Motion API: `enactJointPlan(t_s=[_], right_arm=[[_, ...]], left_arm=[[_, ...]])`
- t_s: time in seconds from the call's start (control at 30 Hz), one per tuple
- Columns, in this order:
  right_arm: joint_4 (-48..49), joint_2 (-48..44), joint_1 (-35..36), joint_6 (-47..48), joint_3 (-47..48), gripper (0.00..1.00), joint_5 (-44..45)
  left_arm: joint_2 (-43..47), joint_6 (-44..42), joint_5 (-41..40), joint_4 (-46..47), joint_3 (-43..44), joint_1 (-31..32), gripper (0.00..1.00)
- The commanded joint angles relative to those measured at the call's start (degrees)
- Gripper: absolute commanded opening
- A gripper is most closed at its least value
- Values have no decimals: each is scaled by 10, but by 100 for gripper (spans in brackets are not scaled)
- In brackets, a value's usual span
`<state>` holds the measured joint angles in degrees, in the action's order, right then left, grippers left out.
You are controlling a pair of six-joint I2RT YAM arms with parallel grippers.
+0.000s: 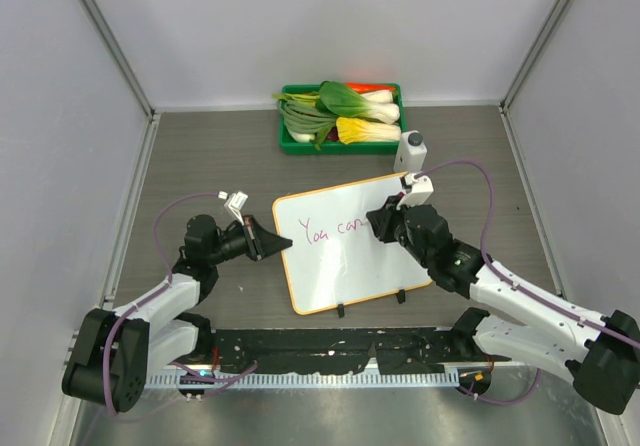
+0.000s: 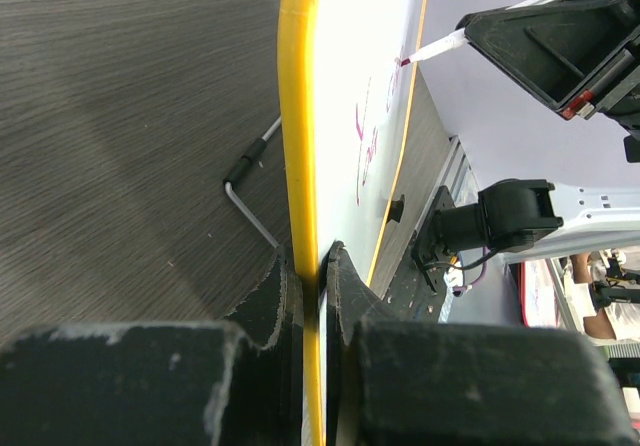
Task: Write a sentence on the whiteboard
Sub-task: Write on the whiteboard at the whiteboard stand.
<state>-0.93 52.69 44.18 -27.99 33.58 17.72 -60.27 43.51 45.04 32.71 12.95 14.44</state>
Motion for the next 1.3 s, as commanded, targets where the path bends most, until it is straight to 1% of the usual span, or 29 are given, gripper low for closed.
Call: enactJointPlan(t_s=[0.0, 0.23, 0.5, 0.67, 0.8, 0.87, 0.9, 0.93, 0.97, 1.0, 1.1, 1.27], right_arm=[[-31, -6, -2, 4, -20, 1, -3], [-37, -14, -2, 8, -7, 1, -7], [-37, -62, -3, 0, 25, 1, -34], [-37, -66, -7, 3, 46, 1, -50], [-36, -55, -40, 1, 47, 1, -92], [-29, -53, -76, -13, 41, 1, -162], [-28, -54, -113, -17, 34, 1, -190], [-19, -57, -128, -29, 30, 1, -228], [-14, -63, -156, -33, 24, 1, -239], [-14, -65, -164, -34, 21, 1, -252], [-25, -77, -174, -28, 20, 1, -248], [-55, -96, -173, -1, 28, 1, -217]], left_arm=[[-10, -61, -41, -19, 1, -3, 0], [-12, -61, -41, -19, 1, -3, 0], [-9, -61, -42, -19, 1, -2, 0], [-8, -61, -42, -19, 0, -3, 0], [-6, -61, -42, -19, 0, -3, 0], [-5, -61, -42, -19, 0, -3, 0], [-5, -61, -42, -19, 0, -3, 0], [-5, -61, -42, -19, 0, -3, 0], [-5, -61, -42, -19, 0, -3, 0], [-6, -61, -42, -19, 0, -3, 0], [-6, -61, -41, -19, 0, -3, 0], [-5, -61, -41, -19, -1, -3, 0]])
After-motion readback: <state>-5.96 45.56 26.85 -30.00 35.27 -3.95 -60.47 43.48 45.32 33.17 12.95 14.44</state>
